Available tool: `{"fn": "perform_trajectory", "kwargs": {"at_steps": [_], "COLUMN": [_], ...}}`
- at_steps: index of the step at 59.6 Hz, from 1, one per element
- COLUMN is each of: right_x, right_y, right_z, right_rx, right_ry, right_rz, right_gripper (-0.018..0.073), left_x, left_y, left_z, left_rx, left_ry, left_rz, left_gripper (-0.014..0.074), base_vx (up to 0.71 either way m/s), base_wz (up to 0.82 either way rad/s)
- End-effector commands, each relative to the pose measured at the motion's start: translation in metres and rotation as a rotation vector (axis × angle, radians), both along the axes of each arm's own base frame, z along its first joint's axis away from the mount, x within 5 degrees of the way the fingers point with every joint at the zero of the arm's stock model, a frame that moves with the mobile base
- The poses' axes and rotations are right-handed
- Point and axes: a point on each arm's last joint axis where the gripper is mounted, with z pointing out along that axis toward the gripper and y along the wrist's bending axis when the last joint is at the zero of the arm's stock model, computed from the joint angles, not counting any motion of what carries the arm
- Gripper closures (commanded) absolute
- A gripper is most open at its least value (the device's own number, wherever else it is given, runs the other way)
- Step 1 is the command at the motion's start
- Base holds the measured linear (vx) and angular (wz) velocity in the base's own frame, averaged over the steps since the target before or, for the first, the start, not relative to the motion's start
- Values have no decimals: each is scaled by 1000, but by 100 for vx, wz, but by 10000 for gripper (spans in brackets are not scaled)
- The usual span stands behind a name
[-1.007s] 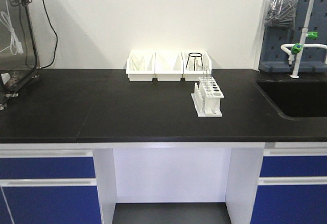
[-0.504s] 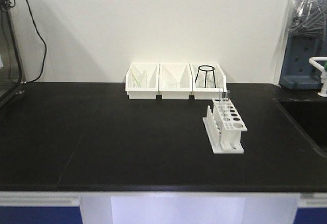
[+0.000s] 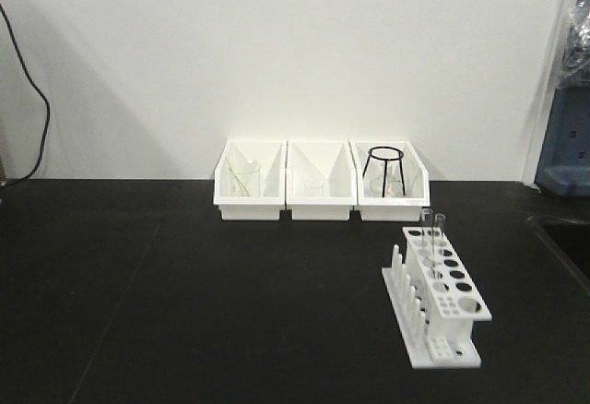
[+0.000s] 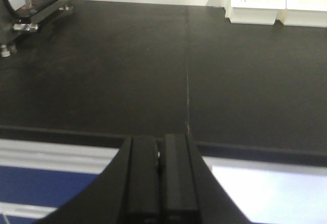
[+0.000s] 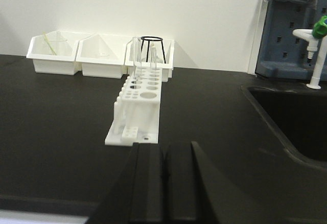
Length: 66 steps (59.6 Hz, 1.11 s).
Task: Flip and reinsert test tube from rack
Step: 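Move the open right gripper down over a glass tube in the rack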
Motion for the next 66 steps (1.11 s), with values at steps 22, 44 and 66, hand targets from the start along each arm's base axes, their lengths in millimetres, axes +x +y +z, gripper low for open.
{"fn": "perform_trajectory", "kwargs": {"at_steps": [22,44,66], "right_x": [0,0,0], "right_y": [1,1,1], "right_z": [7,7,7], "right_rx": [-16,-16,-16], "right_ry": [-85,-85,-85], "right_rz": [5,5,5], "right_gripper": [568,568,568], "left_x": [1,1,1], "left_y": [-1,-1,-1], "left_z": [8,8,8], "left_rx": [4,4,4], "left_ry": [-99,-99,-99], "left_rz": [-12,-12,-12], "left_gripper": [603,603,603], "base_vx": [28,17,7], "base_wz": [1,1,0]}}
